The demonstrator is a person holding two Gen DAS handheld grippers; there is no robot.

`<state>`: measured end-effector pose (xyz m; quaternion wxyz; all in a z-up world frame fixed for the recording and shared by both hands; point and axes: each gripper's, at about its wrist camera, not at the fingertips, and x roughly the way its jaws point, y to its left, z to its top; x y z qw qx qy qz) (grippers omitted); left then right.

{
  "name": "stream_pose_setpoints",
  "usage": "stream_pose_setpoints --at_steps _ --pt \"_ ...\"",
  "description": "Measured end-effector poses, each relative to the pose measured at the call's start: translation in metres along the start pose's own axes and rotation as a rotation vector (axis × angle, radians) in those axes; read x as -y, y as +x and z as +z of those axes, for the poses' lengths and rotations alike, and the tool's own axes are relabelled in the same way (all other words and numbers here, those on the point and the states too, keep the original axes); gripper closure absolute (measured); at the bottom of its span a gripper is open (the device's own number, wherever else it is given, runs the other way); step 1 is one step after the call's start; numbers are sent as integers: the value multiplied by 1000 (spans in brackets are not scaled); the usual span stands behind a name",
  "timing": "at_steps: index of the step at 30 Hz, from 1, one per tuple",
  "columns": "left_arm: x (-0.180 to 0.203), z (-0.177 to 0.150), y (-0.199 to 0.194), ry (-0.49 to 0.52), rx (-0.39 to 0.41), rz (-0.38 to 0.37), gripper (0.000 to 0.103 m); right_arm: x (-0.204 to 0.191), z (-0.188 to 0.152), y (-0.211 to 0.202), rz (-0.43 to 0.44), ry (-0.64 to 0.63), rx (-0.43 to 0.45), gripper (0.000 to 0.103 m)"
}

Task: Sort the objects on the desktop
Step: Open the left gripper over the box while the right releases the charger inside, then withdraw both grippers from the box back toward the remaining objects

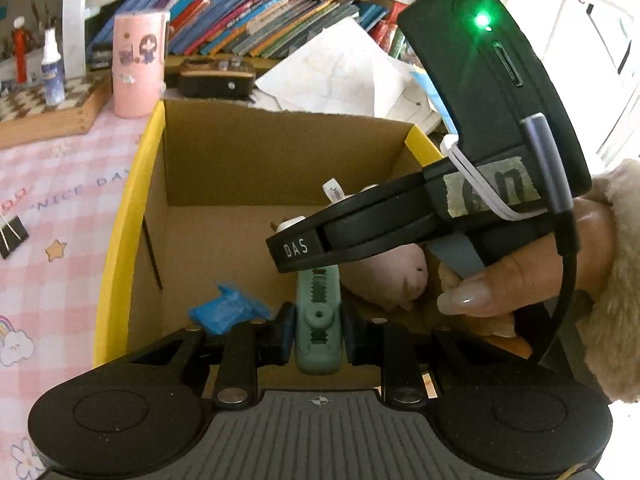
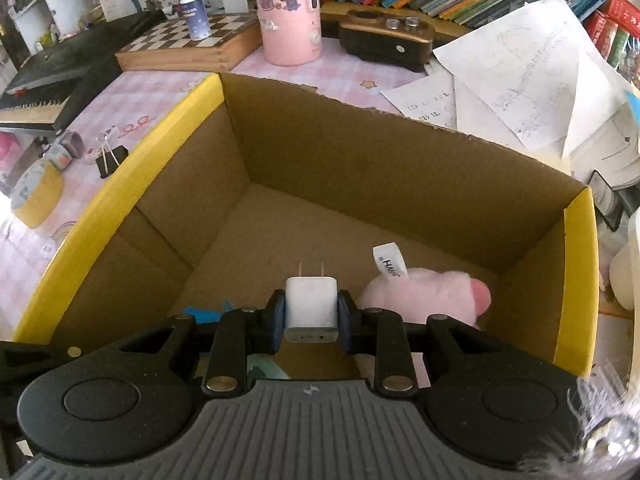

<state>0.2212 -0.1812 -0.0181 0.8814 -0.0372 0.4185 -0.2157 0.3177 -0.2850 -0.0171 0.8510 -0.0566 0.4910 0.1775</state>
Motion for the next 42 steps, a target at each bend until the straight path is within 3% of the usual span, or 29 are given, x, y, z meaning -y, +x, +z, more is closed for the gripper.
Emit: stream_pose_setpoints --at_steps 4,10,12,17,23,31,38,42 --pt "4 -3 -7 15 41 20 73 0 0 -9 -11 -11 58 69" --pt "6 -7 -36 40 127 60 65 3 -8 -31 -27 25 179 69" --pt "6 -8 -48 49 161 86 57 5 -14 -50 -21 48 247 69" --pt "-2 -10 -80 43 246 133 53 8 -35 -100 -73 105 414 69" --pt "-17 -18 -109 32 299 172 51 -2 -68 -139 -157 165 516 69" --pt "-45 -45 -130 9 315 207 46 -19 -117 -165 -319 307 584 68" --pt "-74 -75 -151 -37 304 231 45 -47 -153 -155 -440 359 516 67" --pt "-81 -96 -163 -3 292 284 45 -71 -172 -152 -460 372 489 65"
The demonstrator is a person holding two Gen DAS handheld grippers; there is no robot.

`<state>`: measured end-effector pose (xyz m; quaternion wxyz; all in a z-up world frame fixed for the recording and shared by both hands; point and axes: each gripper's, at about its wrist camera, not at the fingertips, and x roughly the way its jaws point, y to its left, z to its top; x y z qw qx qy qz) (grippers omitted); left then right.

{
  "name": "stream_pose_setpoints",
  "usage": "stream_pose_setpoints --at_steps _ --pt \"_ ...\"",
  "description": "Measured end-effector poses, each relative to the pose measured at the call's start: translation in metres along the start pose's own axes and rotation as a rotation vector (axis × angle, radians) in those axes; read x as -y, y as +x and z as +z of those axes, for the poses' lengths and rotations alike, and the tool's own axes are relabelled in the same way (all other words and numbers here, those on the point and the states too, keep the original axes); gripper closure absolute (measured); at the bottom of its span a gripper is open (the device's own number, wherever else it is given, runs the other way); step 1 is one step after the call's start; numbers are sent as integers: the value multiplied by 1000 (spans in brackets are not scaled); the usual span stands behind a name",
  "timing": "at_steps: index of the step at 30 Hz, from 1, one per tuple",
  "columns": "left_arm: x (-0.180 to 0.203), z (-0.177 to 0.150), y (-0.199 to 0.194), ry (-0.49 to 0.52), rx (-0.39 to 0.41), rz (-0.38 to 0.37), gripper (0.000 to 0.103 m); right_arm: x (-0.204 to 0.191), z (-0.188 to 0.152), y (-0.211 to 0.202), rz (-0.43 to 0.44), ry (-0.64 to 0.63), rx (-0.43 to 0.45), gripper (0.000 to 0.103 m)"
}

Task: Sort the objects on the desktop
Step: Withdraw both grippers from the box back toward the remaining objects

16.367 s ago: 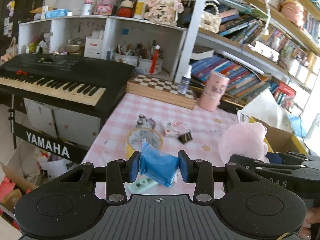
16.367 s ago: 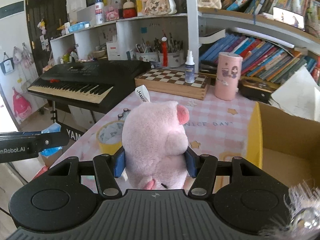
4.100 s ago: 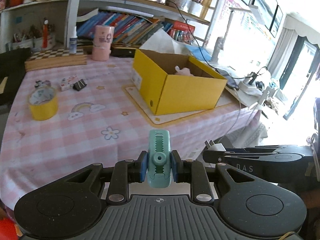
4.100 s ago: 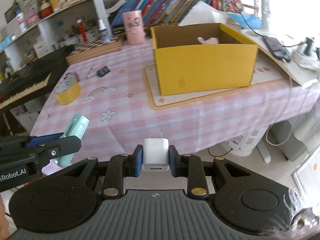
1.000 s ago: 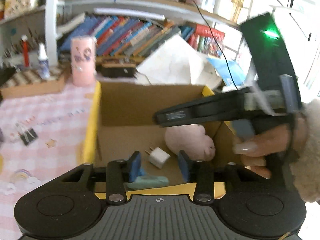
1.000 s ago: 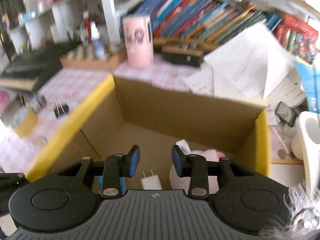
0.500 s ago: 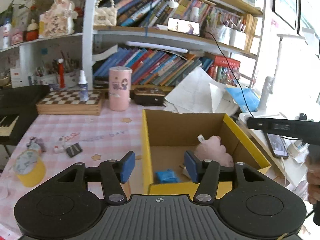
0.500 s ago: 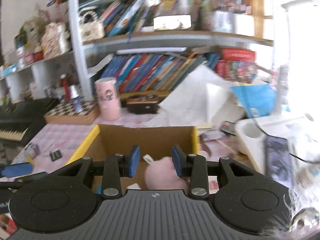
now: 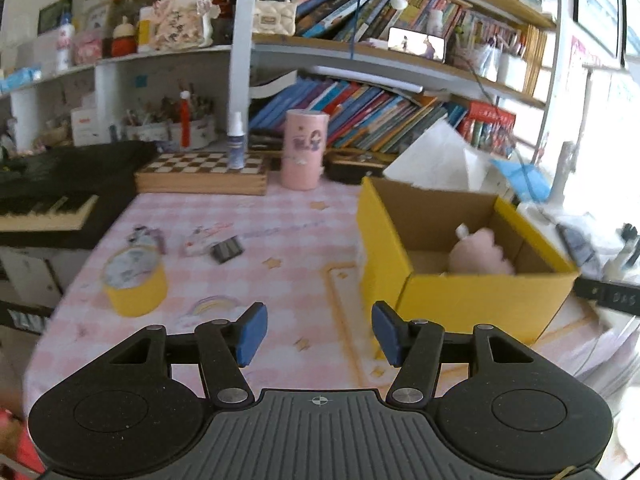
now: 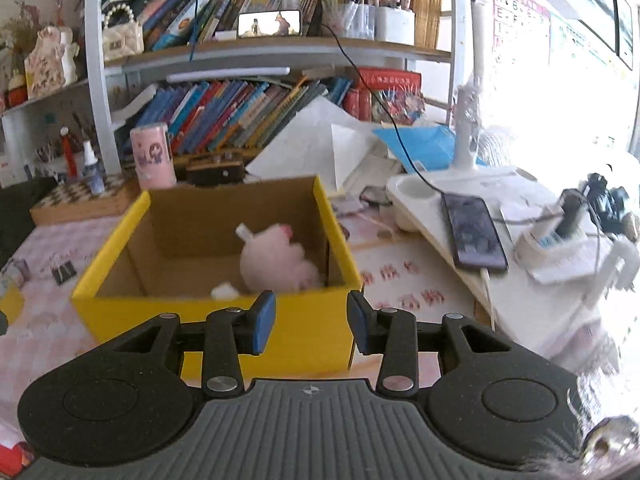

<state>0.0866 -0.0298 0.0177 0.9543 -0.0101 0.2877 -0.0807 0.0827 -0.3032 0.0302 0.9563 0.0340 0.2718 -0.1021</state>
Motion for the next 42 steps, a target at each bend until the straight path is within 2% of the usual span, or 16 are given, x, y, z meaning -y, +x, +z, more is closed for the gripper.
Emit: stream_pose_setpoints --at_steps 3,10,14,17,28,42 --pt "-6 -12 -10 39 -15 17 44 -15 -15 -14 -13 8 -9 61" --pt "-30 -33 -29 31 -60 3 43 -52 -45 -43 0 -14 -20 51" --pt "-41 -41 -36 43 -80 3 37 -74 -65 -49 34 -14 -86 50" --pt "-51 -46 -42 49 -90 0 35 -91 -76 -55 70 -21 -125 45" --pt "-83 -62 -58 45 -119 1 28 -138 -90 -75 168 -73 -147 37" --pt "-123 -68 -69 3 -135 68 25 -187 -93 -83 249 -145 -143 27"
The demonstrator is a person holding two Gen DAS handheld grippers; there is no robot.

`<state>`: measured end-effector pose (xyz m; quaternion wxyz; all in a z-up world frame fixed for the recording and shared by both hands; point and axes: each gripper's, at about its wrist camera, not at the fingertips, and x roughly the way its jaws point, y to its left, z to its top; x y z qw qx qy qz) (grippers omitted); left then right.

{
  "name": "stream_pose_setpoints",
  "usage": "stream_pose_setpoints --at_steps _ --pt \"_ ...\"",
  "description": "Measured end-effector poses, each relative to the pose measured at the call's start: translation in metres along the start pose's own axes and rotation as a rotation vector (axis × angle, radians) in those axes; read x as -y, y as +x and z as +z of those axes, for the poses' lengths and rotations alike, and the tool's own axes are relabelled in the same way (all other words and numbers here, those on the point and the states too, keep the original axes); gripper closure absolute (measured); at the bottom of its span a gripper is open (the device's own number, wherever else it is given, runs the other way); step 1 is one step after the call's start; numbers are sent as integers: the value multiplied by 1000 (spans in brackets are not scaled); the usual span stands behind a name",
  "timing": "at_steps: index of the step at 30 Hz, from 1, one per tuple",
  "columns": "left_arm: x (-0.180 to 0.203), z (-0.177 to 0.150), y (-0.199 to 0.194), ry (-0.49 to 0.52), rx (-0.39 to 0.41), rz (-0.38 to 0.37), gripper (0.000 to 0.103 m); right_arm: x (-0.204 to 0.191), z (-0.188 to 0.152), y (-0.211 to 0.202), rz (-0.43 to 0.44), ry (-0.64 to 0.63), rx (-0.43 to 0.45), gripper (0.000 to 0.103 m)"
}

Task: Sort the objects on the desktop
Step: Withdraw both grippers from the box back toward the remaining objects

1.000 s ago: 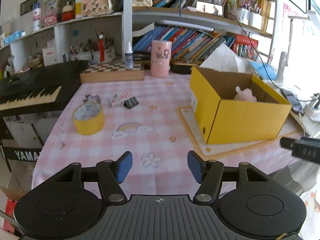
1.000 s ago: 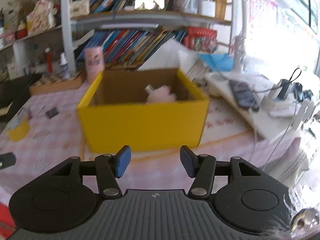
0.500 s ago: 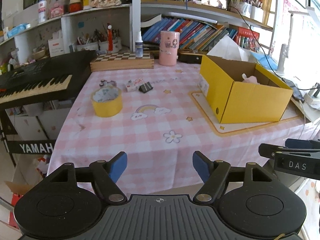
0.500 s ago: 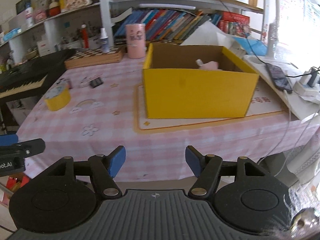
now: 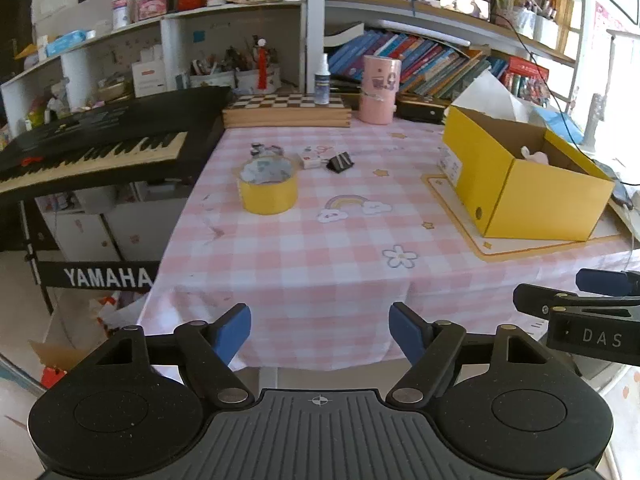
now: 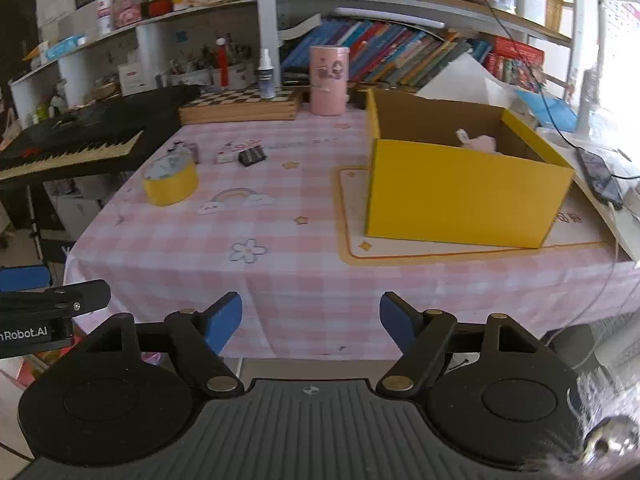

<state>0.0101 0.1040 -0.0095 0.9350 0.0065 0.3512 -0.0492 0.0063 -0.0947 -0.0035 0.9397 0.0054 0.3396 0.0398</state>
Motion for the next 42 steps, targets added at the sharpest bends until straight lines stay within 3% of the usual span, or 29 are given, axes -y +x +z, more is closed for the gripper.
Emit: stream_pose_setpoints --at_steps 5,23,42 --pt "-11 -1 -1 -15 -6 16 25 -15 2 5 29 -28 -11 21" --pt "-28 4 19 -75 -36 47 23 -37 14 27 88 -114 -41 20" --pt "-32 67 99 -147 -66 123 23 -25 94 130 172 -153 -79 20"
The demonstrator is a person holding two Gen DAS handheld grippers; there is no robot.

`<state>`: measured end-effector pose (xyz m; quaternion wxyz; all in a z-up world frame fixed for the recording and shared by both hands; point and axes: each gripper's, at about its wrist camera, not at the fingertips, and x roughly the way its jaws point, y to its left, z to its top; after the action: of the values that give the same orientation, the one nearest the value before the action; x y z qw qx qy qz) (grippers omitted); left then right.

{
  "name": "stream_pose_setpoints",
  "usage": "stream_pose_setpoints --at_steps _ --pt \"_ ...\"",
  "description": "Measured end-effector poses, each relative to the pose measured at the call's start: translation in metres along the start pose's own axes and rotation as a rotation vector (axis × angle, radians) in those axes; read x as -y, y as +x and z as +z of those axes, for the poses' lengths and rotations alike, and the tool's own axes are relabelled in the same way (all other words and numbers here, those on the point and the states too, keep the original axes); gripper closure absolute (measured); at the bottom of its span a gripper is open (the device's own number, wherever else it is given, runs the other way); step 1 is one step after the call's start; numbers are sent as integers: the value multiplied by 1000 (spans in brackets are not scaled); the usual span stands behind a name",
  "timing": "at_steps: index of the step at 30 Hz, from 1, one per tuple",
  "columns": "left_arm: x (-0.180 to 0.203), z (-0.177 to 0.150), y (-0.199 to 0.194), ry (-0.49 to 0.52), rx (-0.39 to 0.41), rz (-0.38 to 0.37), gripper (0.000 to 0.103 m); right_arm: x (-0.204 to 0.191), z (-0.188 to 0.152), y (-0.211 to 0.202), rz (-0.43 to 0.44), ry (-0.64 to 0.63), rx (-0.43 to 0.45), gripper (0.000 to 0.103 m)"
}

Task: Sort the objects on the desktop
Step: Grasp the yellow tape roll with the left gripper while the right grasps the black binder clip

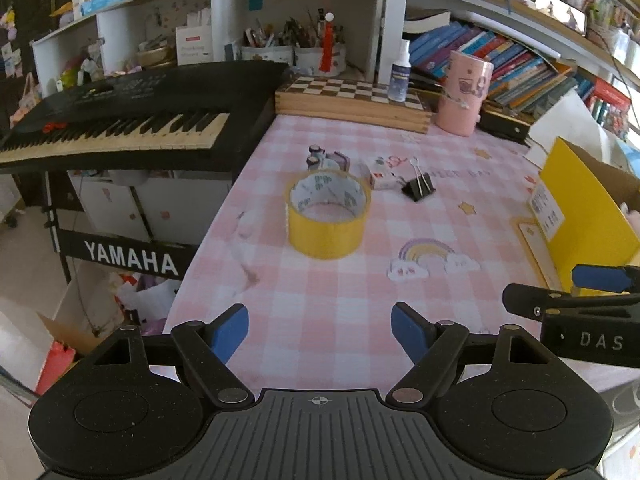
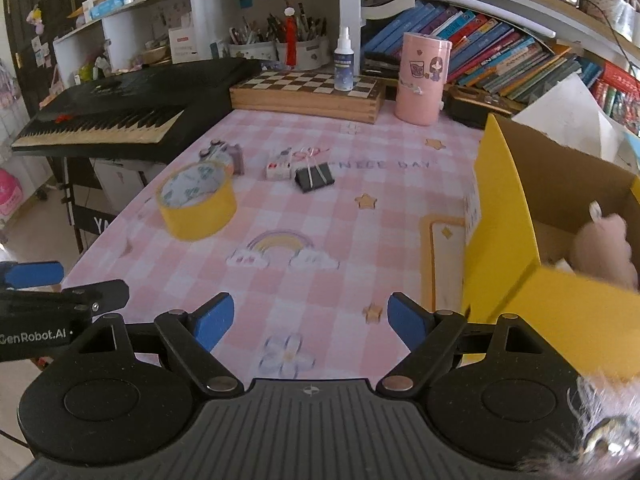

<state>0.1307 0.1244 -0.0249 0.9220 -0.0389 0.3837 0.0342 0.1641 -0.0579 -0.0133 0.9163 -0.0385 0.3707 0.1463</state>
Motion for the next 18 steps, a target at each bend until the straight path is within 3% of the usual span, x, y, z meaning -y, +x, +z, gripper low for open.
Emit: stream_pose_setpoints --at_steps 13,18 --pt "15 47 66 -8 -21 56 22 19 70 74 75 -52 -23 20" --pt "21 58 92 0 -39 82 22 15 102 110 59 -119 -48 20"
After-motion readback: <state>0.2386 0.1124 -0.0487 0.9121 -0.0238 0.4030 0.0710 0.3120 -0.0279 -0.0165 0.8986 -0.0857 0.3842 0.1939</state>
